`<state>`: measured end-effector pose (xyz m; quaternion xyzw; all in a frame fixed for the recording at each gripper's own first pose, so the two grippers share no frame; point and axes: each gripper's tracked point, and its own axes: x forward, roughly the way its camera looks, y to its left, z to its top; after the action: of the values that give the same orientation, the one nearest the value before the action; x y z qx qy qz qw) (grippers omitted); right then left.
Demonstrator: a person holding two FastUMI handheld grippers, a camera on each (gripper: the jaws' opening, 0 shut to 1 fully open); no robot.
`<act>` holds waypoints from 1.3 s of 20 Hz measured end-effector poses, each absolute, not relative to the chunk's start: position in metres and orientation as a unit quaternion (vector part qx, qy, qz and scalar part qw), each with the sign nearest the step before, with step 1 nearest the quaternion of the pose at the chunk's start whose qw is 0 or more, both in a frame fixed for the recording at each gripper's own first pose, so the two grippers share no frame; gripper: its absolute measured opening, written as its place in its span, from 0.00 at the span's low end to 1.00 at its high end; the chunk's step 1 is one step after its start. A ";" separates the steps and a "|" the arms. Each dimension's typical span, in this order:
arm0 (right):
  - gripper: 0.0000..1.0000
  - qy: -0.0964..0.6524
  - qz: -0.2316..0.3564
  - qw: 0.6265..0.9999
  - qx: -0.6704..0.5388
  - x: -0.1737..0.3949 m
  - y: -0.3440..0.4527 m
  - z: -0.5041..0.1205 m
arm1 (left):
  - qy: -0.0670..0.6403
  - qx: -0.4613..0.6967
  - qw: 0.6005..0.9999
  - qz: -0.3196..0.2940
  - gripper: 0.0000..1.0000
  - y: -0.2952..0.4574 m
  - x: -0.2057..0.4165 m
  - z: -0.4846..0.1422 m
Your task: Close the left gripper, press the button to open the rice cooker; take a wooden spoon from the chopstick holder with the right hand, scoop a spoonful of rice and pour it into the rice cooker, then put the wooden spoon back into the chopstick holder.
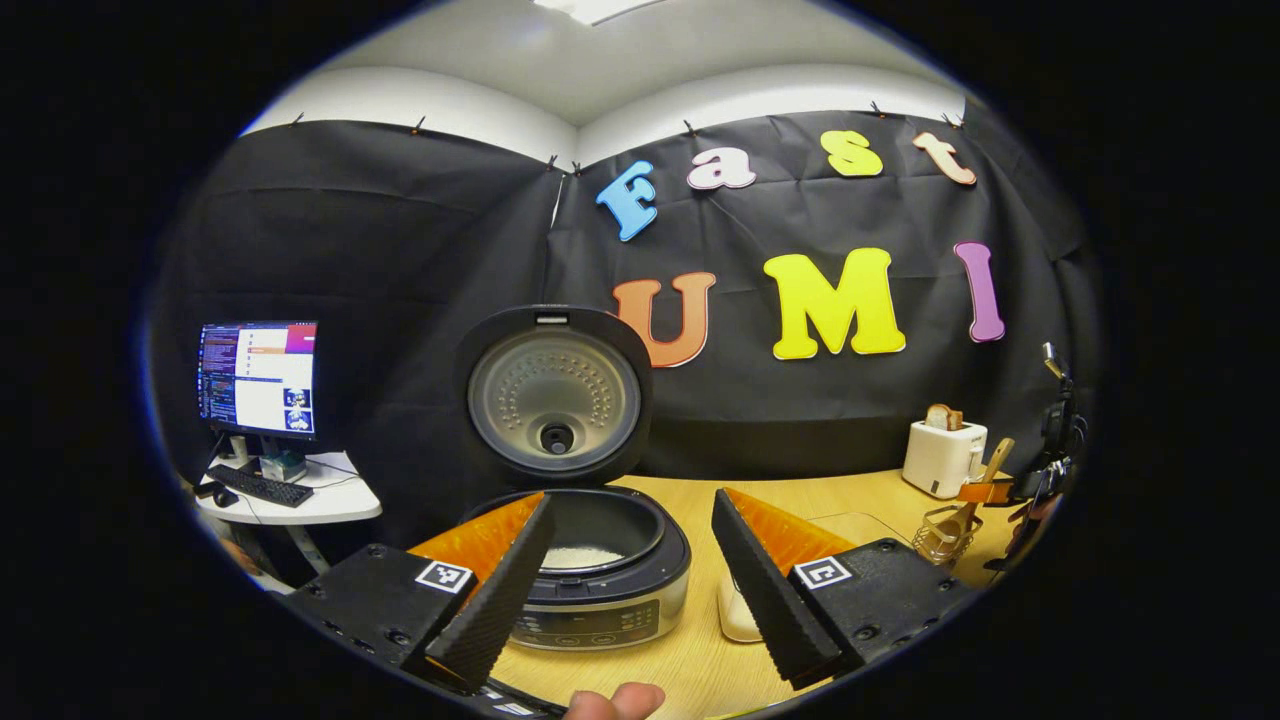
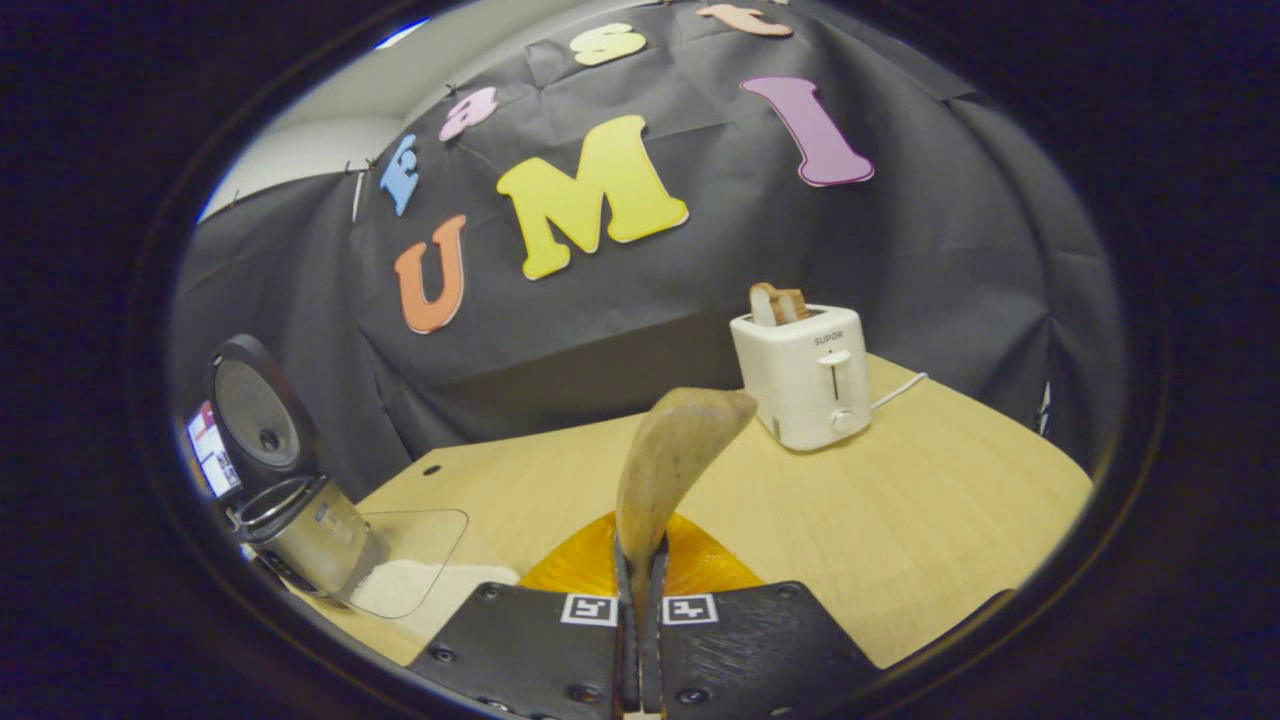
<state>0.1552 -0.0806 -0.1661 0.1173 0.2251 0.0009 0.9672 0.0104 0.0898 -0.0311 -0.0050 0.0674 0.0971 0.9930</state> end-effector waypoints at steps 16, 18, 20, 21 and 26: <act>0.00 0.134 0.033 0.989 0.047 0.176 -0.017 -0.038 | 0.087 -0.037 0.993 0.072 1.00 0.098 0.003 -0.036; 0.00 0.137 0.065 0.988 0.027 0.179 0.024 -0.038 | 0.092 -0.029 0.993 0.069 1.00 0.101 0.000 -0.038; 0.00 0.140 0.085 0.987 -0.007 0.181 0.056 -0.044 | 0.096 -0.012 0.993 0.069 1.00 0.107 -0.002 -0.040; 0.00 0.143 0.095 0.985 -0.024 0.181 0.073 -0.050 | 0.098 -0.007 0.993 0.070 1.00 0.110 -0.003 -0.041; 0.00 0.203 0.120 0.966 -0.105 0.173 0.119 -0.107 | 0.097 -0.006 0.992 0.078 1.00 0.125 -0.008 -0.038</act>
<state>0.1730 0.1193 -0.1068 -0.1049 0.2031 0.1201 0.9661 -0.0080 0.1246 -0.0385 -0.0061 0.0966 0.0781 0.9922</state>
